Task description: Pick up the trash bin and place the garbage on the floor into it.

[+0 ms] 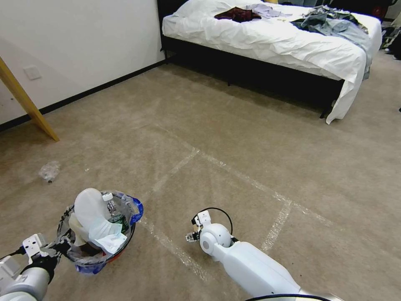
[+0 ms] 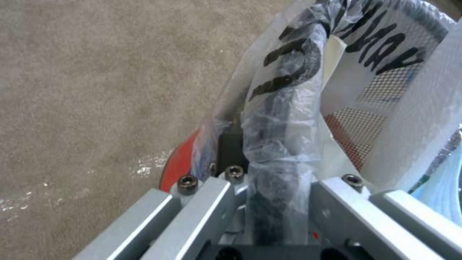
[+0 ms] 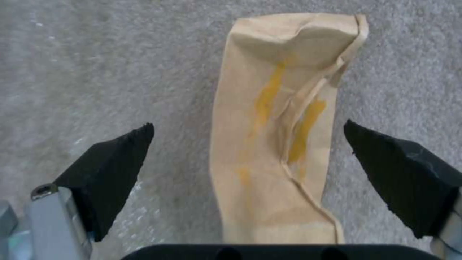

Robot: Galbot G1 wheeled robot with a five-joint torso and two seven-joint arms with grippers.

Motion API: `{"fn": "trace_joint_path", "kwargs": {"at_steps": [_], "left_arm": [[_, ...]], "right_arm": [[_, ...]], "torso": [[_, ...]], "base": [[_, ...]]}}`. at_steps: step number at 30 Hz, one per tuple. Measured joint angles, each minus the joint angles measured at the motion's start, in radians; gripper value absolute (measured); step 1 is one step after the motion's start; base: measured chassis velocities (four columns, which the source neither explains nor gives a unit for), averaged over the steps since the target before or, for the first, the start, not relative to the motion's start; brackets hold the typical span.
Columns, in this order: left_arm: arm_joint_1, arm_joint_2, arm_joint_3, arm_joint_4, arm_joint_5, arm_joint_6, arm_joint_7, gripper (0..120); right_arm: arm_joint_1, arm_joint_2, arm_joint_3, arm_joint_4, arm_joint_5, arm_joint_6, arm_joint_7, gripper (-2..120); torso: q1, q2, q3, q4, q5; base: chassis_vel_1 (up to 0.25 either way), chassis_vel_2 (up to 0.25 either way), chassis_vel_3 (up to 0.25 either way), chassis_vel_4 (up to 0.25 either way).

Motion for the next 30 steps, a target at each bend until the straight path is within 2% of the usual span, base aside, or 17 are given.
{"fn": "trace_joint_path", "kwargs": {"at_steps": [17,19,20,21,23,24,26,30], "left_arm": [[0.003,0.012,-0.003,0.004,-0.008,-0.003,0.001,1],[0.002,0.012,-0.003,0.004,-0.009,-0.003,0.001,1],[0.000,0.012,-0.002,0.006,-0.010,-0.004,0.001,1],[0.000,0.012,-0.002,0.006,-0.010,-0.004,0.001,1],[-0.002,0.010,0.001,0.008,-0.009,-0.004,0.001,1],[-0.002,0.010,0.001,0.008,-0.009,-0.004,0.001,1],[-0.004,0.009,0.003,0.008,-0.008,-0.005,0.001,1],[-0.004,0.008,0.003,0.008,-0.007,-0.005,0.001,1]], "right_arm": [[0.025,0.067,-0.029,-0.168,-0.082,0.098,-0.043,98],[0.025,0.067,-0.031,-0.170,-0.083,0.099,-0.043,94],[0.025,0.065,-0.034,-0.174,-0.083,0.103,-0.044,85],[0.025,0.065,-0.034,-0.174,-0.083,0.103,-0.044,85],[0.025,0.058,-0.040,-0.175,-0.083,0.108,-0.046,73],[0.025,0.058,-0.040,-0.175,-0.083,0.108,-0.046,73],[0.024,0.054,-0.040,-0.176,-0.085,0.112,-0.049,61],[0.022,0.052,-0.039,-0.178,-0.086,0.114,-0.051,53]], "torso": [[0.000,0.000,0.000,0.0000,0.0001],[0.000,0.000,0.000,0.0000,0.0001],[0.000,0.000,0.000,0.0000,0.0000],[0.000,0.000,0.000,0.0000,0.0000],[0.000,0.000,0.000,-0.0001,0.0000],[0.000,0.000,0.000,-0.0001,0.0000],[0.000,0.000,0.000,-0.0001,0.0000],[0.000,0.000,0.000,0.0000,0.0001]], "base": [[0.000,0.000,0.000,0.000],[0.000,0.000,0.000,0.000],[0.000,0.000,0.000,0.000],[0.000,0.000,0.000,0.000],[0.000,0.000,0.000,0.000],[0.000,0.000,0.000,0.000],[0.000,0.000,0.000,0.000],[0.000,0.000,0.000,0.000]]}}
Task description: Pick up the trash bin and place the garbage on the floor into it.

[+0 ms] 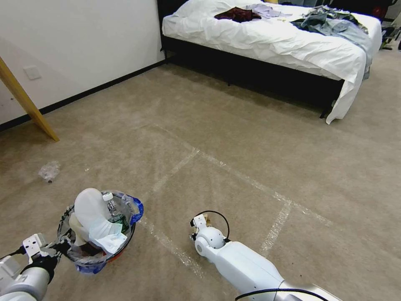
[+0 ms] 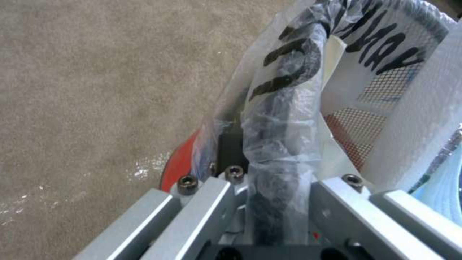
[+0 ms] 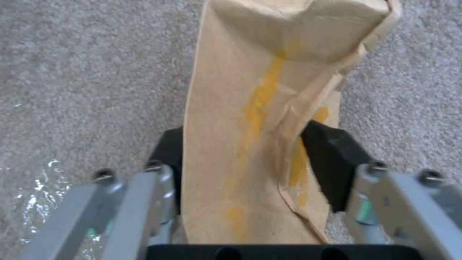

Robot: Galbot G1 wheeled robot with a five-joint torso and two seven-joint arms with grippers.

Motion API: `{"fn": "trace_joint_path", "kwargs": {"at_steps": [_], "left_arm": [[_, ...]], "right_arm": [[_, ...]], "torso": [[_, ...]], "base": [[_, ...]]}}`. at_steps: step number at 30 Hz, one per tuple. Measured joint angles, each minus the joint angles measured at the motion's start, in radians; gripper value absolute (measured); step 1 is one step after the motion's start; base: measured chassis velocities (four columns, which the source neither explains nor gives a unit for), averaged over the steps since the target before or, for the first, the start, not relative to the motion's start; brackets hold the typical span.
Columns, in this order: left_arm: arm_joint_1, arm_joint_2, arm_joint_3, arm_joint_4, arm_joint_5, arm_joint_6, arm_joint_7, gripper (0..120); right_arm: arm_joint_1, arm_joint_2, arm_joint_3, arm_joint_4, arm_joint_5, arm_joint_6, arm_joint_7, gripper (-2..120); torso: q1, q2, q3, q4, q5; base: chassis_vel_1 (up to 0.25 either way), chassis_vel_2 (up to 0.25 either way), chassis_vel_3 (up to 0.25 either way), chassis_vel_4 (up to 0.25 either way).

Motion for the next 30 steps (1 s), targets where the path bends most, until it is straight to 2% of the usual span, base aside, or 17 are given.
{"fn": "trace_joint_path", "kwargs": {"at_steps": [1,2,4,5,7,11,12,13,23,30], "left_arm": [[0.000,-0.001,0.000,0.000,0.000,0.000,0.000,1],[0.000,-0.001,0.000,0.000,0.000,0.000,0.000,1],[0.000,-0.002,0.000,0.000,0.002,-0.001,0.000,1],[0.000,-0.002,0.000,0.000,0.002,-0.001,0.000,1],[0.000,-0.005,0.002,0.001,0.005,-0.002,0.000,1],[-0.002,-0.007,0.004,0.002,0.007,-0.002,0.000,1],[-0.003,-0.008,0.006,0.002,0.008,-0.002,0.000,1],[-0.003,-0.008,0.006,0.002,0.009,-0.002,0.000,1],[-0.004,-0.009,0.010,0.002,0.009,-0.002,0.000,1],[0.003,-0.006,0.010,-0.008,0.005,0.002,-0.002,1]], "right_arm": [[-0.001,-0.002,0.000,0.000,-0.001,0.002,-0.001,48],[-0.001,-0.002,0.000,0.000,-0.001,0.002,-0.001,48],[-0.004,-0.007,0.001,0.001,-0.004,0.006,-0.002,33],[-0.004,-0.007,0.001,0.001,-0.004,0.006,-0.002,33],[-0.008,-0.015,0.002,0.012,-0.004,0.007,-0.002,21],[-0.012,-0.023,0.002,0.026,-0.004,0.008,-0.002,13],[-0.014,-0.030,0.003,0.039,-0.001,0.009,-0.001,4],[-0.017,-0.039,0.005,0.056,0.007,0.019,0.002,0],[-0.037,-0.076,0.027,0.152,0.028,0.028,0.015,0],[-0.027,-0.121,0.095,0.305,0.056,0.050,0.015,0]], "torso": [[0.000,0.000,0.000,0.0000,0.0000],[0.000,0.000,0.000,0.0000,0.0000],[0.000,0.000,0.000,0.0000,0.0000],[0.000,0.000,0.000,0.0000,0.0000],[0.000,0.000,0.000,0.0000,0.0000],[0.000,0.000,0.000,0.0000,0.0000],[0.000,0.000,0.000,0.0000,0.0000],[0.000,0.000,0.000,0.0000,0.0000],[0.000,0.000,0.000,0.0000,0.0001],[0.000,0.000,0.000,0.0001,0.0002]], "base": [[0.000,0.000,0.000,0.000],[0.000,0.000,0.000,0.000],[0.000,0.000,0.000,0.000],[0.000,0.000,0.000,0.000],[0.000,0.000,0.000,0.000],[0.000,0.000,0.000,0.000],[0.000,0.000,0.000,0.000],[0.000,0.000,0.000,0.000],[0.000,0.000,0.000,0.000],[0.000,0.000,0.000,0.000]]}}
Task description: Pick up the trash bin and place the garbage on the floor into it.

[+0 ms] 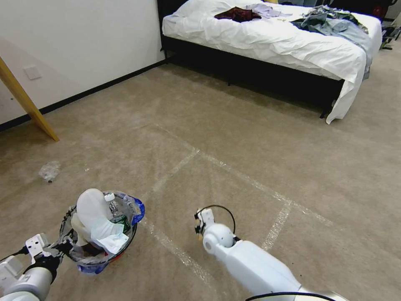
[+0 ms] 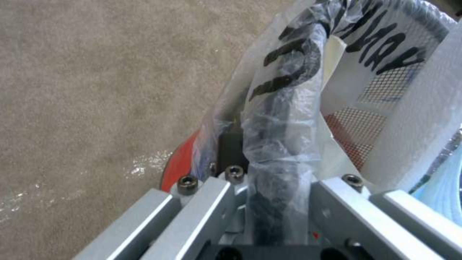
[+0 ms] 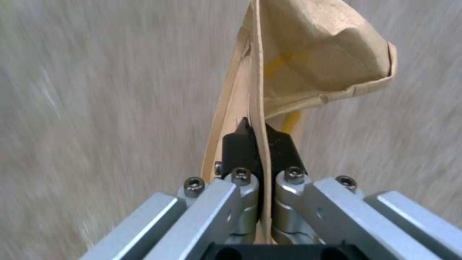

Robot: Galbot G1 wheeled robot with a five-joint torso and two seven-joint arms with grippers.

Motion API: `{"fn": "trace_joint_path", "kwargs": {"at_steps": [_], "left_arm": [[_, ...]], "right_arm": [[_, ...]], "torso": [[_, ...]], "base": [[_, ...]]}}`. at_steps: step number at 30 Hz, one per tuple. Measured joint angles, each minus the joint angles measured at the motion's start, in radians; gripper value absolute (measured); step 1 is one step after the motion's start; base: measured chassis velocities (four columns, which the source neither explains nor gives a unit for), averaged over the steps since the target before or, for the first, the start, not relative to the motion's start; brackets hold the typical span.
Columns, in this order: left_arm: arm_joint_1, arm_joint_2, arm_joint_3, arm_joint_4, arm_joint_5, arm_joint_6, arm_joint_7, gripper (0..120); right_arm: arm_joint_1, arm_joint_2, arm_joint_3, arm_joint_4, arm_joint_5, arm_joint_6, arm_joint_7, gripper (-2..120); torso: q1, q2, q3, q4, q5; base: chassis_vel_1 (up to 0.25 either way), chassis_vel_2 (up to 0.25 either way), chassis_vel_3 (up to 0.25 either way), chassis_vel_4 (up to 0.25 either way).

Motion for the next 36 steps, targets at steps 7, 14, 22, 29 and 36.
{"fn": "trace_joint_path", "kwargs": {"at_steps": [7,14,22,29,36], "left_arm": [[-0.003,0.005,0.012,-0.008,-0.006,0.011,-0.005,1],[-0.014,0.006,0.023,-0.009,-0.017,0.020,-0.011,1],[-0.013,0.015,0.028,-0.013,-0.019,0.028,-0.013,1],[-0.016,0.013,0.029,-0.013,-0.019,0.030,-0.014,1],[-0.020,0.012,0.032,-0.015,-0.018,0.032,-0.015,1]], "right_arm": [[0.041,-0.045,0.067,0.177,-0.003,0.097,-0.055,0],[0.089,-0.091,0.105,0.375,0.026,0.186,-0.144,0],[0.199,-0.127,0.036,0.639,0.230,0.194,-0.174,0],[0.277,-0.080,-0.033,0.682,0.369,0.150,-0.107,0],[0.354,-0.038,-0.124,0.672,0.448,0.092,-0.029,0]], "torso": [[0.000,0.000,0.000,0.0000,0.0000],[0.000,0.000,0.000,-0.0001,-0.0001],[0.000,0.000,0.000,-0.0001,-0.0002],[0.000,0.000,0.000,-0.0001,-0.0002],[0.000,0.000,0.000,0.0000,-0.0003]], "base": [[0.000,0.000,0.000,0.000],[0.000,0.000,0.000,0.000],[0.000,0.000,0.000,0.000],[0.000,0.000,0.000,0.000],[0.000,0.000,0.000,0.000]]}}
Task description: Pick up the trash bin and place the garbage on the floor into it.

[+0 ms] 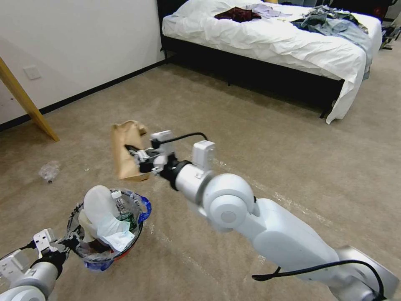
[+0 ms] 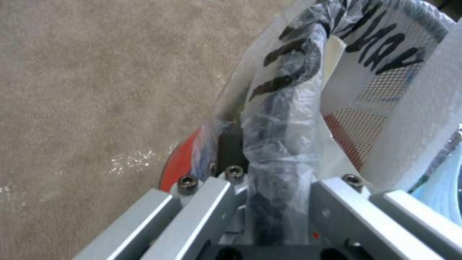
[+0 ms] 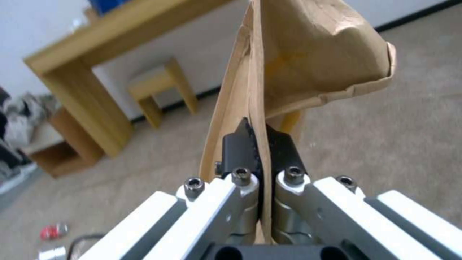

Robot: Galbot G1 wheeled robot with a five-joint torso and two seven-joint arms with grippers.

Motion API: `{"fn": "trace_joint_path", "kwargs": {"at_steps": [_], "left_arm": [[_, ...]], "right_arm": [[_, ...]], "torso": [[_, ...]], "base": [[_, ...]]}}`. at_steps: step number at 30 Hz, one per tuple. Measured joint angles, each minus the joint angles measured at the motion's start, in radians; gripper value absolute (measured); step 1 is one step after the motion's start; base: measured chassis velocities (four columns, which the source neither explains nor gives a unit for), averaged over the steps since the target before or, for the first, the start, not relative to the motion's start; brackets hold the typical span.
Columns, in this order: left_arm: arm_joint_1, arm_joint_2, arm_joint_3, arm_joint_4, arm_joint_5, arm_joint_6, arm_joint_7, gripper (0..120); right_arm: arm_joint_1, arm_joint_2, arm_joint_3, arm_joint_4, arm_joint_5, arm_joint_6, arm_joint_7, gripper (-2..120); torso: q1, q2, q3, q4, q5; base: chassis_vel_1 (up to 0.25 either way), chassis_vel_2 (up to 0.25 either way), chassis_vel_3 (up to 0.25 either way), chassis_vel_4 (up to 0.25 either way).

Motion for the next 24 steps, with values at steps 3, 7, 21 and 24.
{"fn": "trace_joint_path", "kwargs": {"at_steps": [3,7,21,24], "left_arm": [[-0.002,-0.001,0.001,-0.002,0.000,0.001,0.000,1],[-0.002,0.000,0.001,-0.004,0.000,0.001,0.000,1],[-0.008,0.006,-0.004,-0.013,-0.016,0.001,0.000,1],[-0.009,0.006,-0.004,-0.013,-0.017,0.002,-0.001,1]], "right_arm": [[0.023,0.017,-0.045,-0.013,0.018,-0.048,0.050,0],[0.053,0.042,-0.094,-0.038,0.043,-0.102,0.109,0],[0.119,0.085,-0.226,-0.172,0.066,-0.198,0.195,0],[0.116,0.093,-0.240,-0.191,0.056,-0.201,0.197,0]], "torso": [[0.000,0.000,0.000,-0.0002,0.0001],[0.000,0.000,0.000,0.0000,0.0000],[0.000,0.000,0.000,0.0000,0.0001],[0.000,0.000,0.000,-0.0001,0.0001]], "base": [[0.000,0.000,0.000,0.000],[0.000,0.000,0.000,0.000],[0.000,0.000,0.000,0.000],[0.000,0.000,0.000,0.000]]}}
